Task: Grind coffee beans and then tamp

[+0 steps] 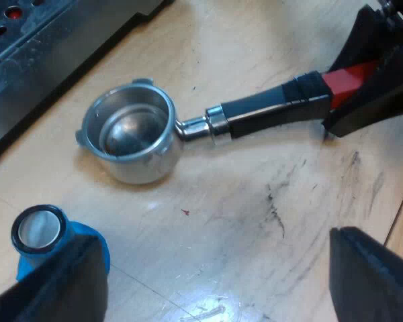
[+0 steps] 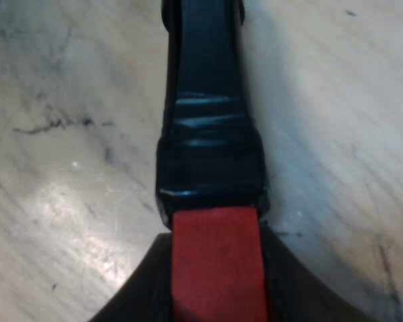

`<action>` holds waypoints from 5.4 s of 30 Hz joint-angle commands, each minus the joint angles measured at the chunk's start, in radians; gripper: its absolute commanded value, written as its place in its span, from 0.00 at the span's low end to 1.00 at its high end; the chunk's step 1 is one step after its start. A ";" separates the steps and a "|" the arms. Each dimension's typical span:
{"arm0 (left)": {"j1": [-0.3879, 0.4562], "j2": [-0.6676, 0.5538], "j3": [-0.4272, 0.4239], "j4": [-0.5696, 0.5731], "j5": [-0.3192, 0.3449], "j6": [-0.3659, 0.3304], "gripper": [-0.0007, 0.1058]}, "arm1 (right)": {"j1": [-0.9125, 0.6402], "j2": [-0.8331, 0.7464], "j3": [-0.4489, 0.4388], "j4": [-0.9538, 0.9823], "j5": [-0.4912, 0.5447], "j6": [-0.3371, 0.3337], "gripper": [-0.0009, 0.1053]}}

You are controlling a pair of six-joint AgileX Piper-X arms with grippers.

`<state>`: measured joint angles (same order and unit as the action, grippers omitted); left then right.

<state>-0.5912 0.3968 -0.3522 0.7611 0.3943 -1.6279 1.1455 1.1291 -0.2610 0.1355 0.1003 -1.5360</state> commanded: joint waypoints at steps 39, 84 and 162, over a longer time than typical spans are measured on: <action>-0.002 -0.005 -0.042 0.004 0.006 -0.011 0.58 | -0.002 -0.013 -0.332 0.808 0.046 0.013 0.49; -0.002 -0.005 -0.226 0.160 -0.249 -0.011 0.65 | 0.128 -0.214 -0.200 -0.060 0.229 -0.243 0.50; -0.002 0.858 -0.226 -0.118 -0.318 0.040 0.65 | 0.128 -0.002 -0.200 -0.259 0.240 -0.212 0.64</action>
<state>-0.5912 1.2474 -0.5721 0.6422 0.0981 -1.5948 1.2712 1.1300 -0.4576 -0.1134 0.3377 -1.7422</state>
